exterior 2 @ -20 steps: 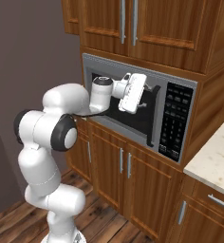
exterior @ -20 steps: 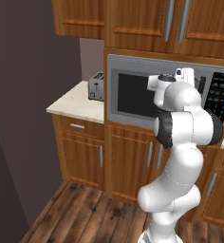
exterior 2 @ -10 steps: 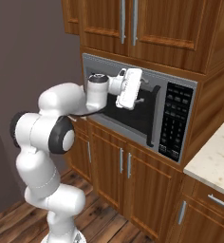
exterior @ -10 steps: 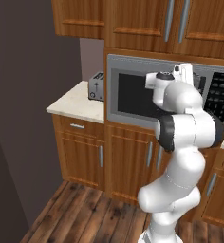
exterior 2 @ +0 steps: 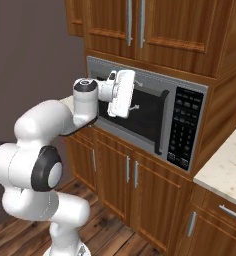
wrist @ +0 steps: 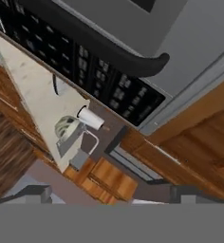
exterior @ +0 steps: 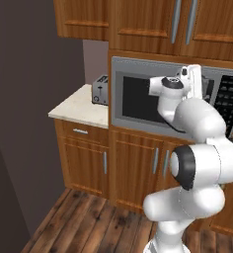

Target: Place the bowl containing the eggplant and broccoli in the microwave. Close the microwave door and press the start button to microwave the meal.

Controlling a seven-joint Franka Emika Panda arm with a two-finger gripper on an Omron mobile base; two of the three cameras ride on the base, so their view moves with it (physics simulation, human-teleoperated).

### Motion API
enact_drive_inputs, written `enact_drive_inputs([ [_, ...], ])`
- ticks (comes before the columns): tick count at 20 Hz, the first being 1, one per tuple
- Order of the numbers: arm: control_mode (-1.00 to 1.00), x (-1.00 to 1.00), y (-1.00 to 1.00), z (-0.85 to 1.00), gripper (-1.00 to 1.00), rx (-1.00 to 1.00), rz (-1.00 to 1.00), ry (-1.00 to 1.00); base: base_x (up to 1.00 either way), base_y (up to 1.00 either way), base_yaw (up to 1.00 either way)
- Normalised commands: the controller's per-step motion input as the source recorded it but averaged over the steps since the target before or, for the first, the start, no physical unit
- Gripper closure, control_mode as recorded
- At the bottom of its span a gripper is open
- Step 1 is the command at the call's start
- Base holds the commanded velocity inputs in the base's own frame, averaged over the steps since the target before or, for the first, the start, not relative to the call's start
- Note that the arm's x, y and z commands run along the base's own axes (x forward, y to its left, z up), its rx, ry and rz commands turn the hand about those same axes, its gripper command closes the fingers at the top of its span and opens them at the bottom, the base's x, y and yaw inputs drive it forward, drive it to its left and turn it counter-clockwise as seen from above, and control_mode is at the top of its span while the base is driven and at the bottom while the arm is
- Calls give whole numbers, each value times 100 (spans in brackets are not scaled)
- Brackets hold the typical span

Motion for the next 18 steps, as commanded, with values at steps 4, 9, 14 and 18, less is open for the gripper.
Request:
enact_drive_inputs([
  [4,-100,-100,-7,0,-100,2,26,-8,0,0,0],
  [9,-100,-94,-9,-5,-100,18,19,-35,0,0,0],
  [14,-100,-68,-4,-8,-100,40,3,-64,0,0,0],
  [18,-100,-44,-9,0,-100,50,0,-66,0,0,0],
])
